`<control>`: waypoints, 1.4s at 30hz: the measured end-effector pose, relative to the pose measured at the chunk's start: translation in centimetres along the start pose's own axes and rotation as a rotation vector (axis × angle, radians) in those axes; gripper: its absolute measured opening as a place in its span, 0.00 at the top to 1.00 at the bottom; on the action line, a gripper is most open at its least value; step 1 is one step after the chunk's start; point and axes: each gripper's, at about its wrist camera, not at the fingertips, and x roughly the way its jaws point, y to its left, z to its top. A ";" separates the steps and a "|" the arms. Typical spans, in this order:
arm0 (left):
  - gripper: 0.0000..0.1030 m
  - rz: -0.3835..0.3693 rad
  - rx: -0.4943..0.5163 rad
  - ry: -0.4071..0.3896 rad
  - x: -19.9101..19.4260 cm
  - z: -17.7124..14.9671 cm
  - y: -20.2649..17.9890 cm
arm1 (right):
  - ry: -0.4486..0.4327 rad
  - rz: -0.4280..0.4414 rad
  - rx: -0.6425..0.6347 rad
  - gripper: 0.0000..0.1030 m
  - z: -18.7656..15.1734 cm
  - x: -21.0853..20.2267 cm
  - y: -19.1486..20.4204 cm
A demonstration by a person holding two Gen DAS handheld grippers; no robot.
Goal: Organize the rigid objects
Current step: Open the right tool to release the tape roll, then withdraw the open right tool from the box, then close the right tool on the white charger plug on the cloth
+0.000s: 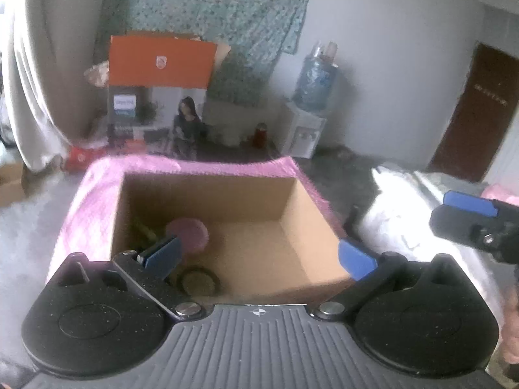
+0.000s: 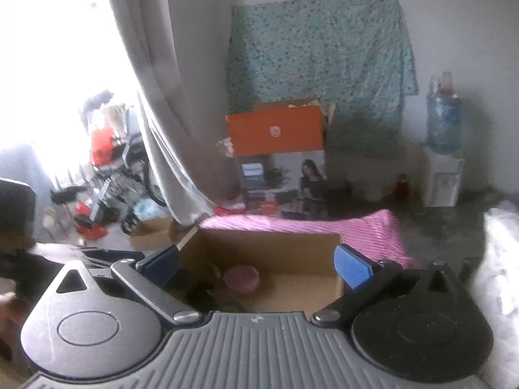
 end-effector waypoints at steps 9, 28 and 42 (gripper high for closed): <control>0.00 -0.077 -0.004 0.171 2.3 -6.9 1.2 | 0.092 -0.157 -0.109 0.00 -4.3 -2.5 1.7; 0.00 -0.181 0.235 0.143 3.2 -11.5 -1.3 | 0.063 -0.028 0.182 0.00 -9.7 1.0 -2.3; 0.20 -0.007 0.476 0.093 7.4 -13.1 -3.2 | 0.245 0.078 0.390 0.36 -13.0 9.5 -4.7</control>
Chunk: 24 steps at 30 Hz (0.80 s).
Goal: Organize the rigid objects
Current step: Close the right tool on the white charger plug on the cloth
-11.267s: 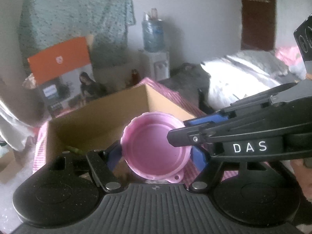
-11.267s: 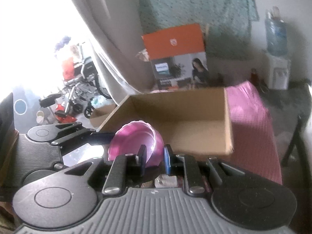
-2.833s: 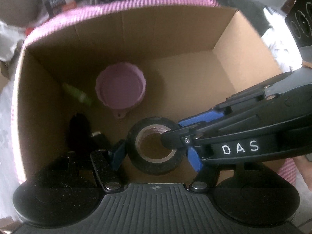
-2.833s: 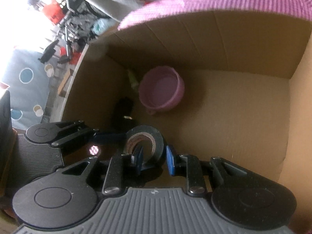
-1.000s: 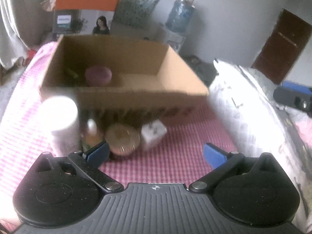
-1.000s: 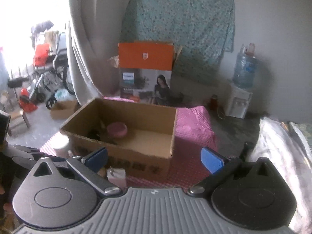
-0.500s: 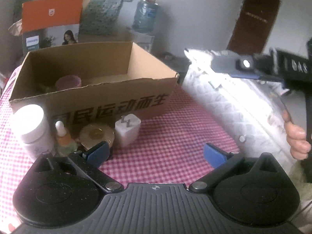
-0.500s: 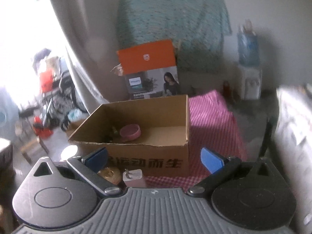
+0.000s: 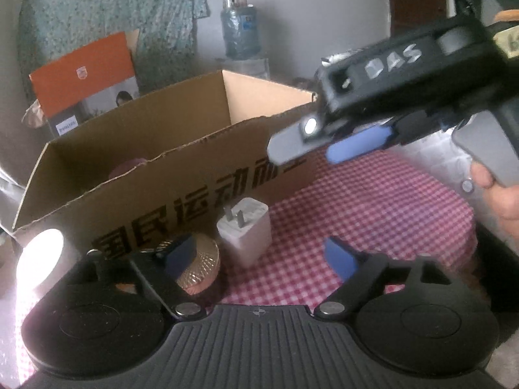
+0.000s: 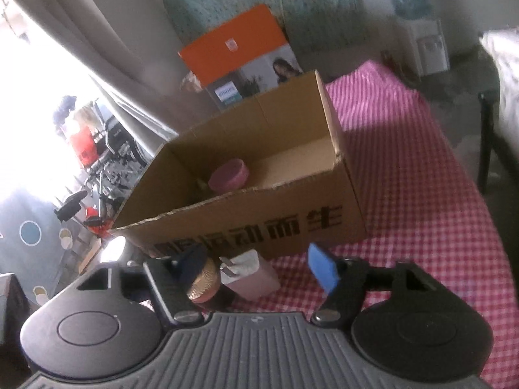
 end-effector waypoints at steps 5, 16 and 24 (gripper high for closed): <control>0.33 -0.006 -0.008 0.009 1.0 0.6 0.4 | 0.048 0.009 0.002 0.44 -0.1 1.9 -0.4; 0.44 -0.003 -0.002 0.040 2.7 1.7 0.4 | 0.130 0.040 -0.026 0.72 0.2 5.1 -0.6; 0.44 -0.029 -0.002 0.036 2.8 1.8 -0.1 | 0.147 0.038 -0.059 0.74 0.1 5.1 -1.0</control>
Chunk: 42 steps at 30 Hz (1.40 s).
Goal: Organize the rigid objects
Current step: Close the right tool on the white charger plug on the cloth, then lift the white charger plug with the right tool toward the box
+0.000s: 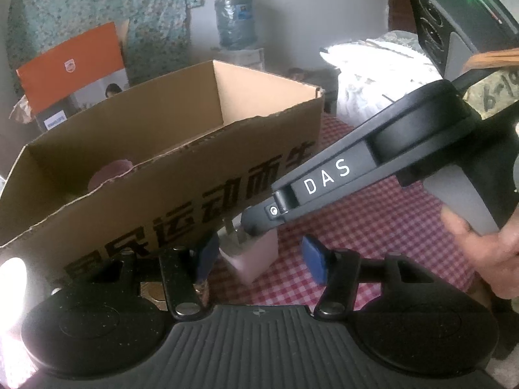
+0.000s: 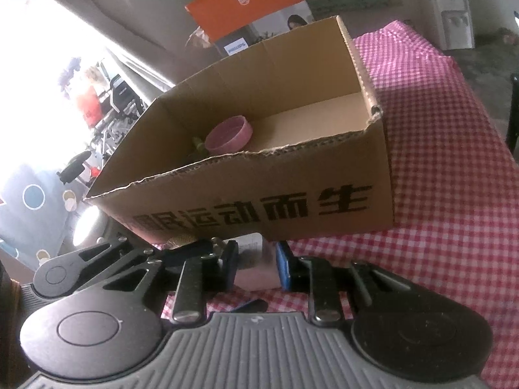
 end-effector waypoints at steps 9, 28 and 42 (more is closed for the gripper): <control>0.45 -0.103 -0.024 -0.017 -0.4 0.0 -0.9 | -0.005 -0.025 0.024 0.74 -0.2 -1.5 -1.5; 0.57 -0.030 -0.043 0.049 1.9 1.1 -0.7 | 0.012 0.021 0.095 0.71 -0.6 -1.9 -2.6; 0.58 -0.073 -0.054 0.097 2.0 0.7 -0.9 | 0.021 0.024 0.135 0.66 -1.0 -2.3 -3.2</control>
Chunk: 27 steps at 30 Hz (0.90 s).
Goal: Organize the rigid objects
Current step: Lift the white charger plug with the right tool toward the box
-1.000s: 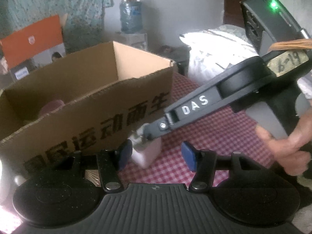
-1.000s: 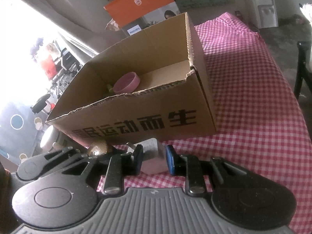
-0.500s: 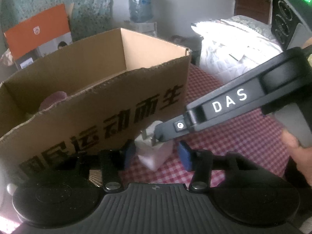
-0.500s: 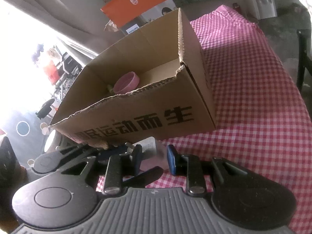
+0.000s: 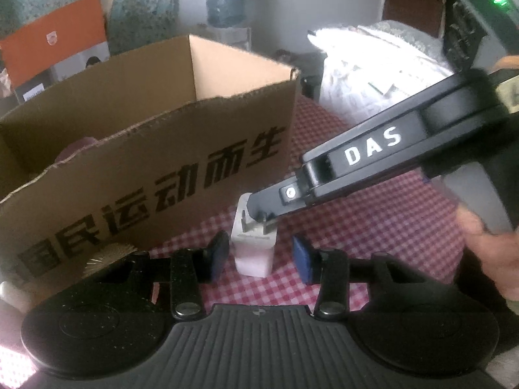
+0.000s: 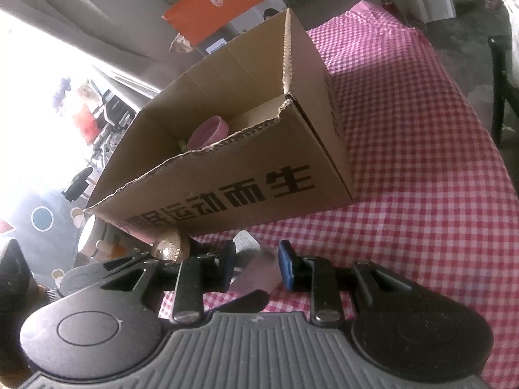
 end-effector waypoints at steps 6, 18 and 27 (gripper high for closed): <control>0.72 0.004 -0.012 0.021 0.6 -0.2 0.3 | 0.001 0.013 0.029 0.65 -0.6 -0.1 -0.2; 0.70 0.017 0.008 0.053 0.0 -0.5 -0.8 | 0.002 0.027 0.066 0.64 -2.2 -0.6 0.0; 0.73 0.030 0.000 0.067 0.3 -0.4 -1.2 | -0.016 0.000 0.015 0.64 -2.2 -0.5 0.9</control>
